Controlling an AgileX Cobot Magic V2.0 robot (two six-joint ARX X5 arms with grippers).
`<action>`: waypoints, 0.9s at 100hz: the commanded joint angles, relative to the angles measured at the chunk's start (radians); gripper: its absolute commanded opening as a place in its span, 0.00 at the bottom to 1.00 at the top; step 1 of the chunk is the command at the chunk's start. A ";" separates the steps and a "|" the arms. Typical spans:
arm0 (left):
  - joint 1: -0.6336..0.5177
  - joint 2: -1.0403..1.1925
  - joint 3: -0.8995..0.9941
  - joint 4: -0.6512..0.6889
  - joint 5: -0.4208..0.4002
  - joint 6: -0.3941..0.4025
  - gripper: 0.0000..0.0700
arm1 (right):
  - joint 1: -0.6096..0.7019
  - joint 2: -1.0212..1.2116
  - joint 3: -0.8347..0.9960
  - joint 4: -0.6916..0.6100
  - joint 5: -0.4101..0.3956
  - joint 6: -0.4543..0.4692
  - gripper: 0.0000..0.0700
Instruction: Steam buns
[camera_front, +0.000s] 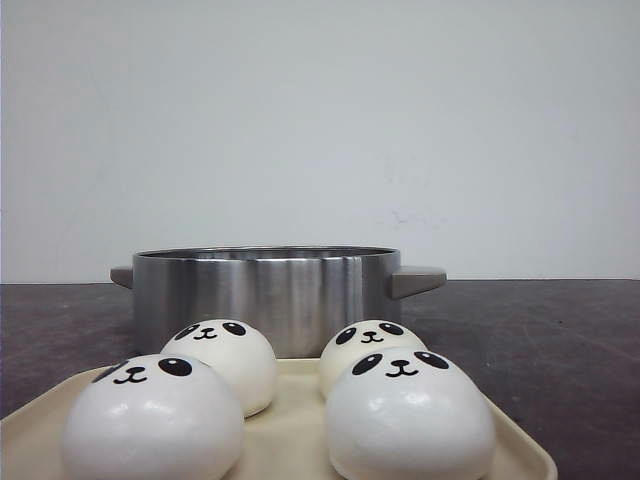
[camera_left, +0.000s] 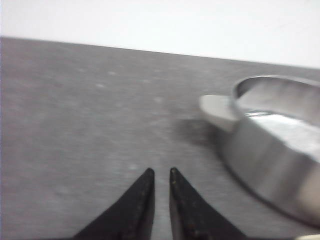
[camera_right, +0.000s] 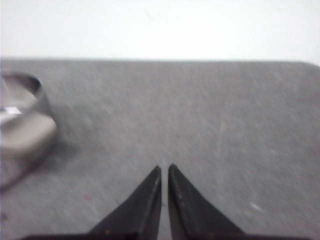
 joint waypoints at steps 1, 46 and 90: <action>0.000 -0.001 -0.008 0.016 0.023 -0.119 0.00 | 0.002 0.000 -0.002 0.031 -0.019 0.053 0.03; 0.000 0.015 0.155 -0.074 0.206 -0.372 0.01 | 0.002 0.001 0.119 0.109 -0.143 0.314 0.01; -0.027 0.463 0.747 -0.288 0.251 -0.055 0.01 | 0.002 0.224 0.682 -0.340 -0.177 0.113 0.01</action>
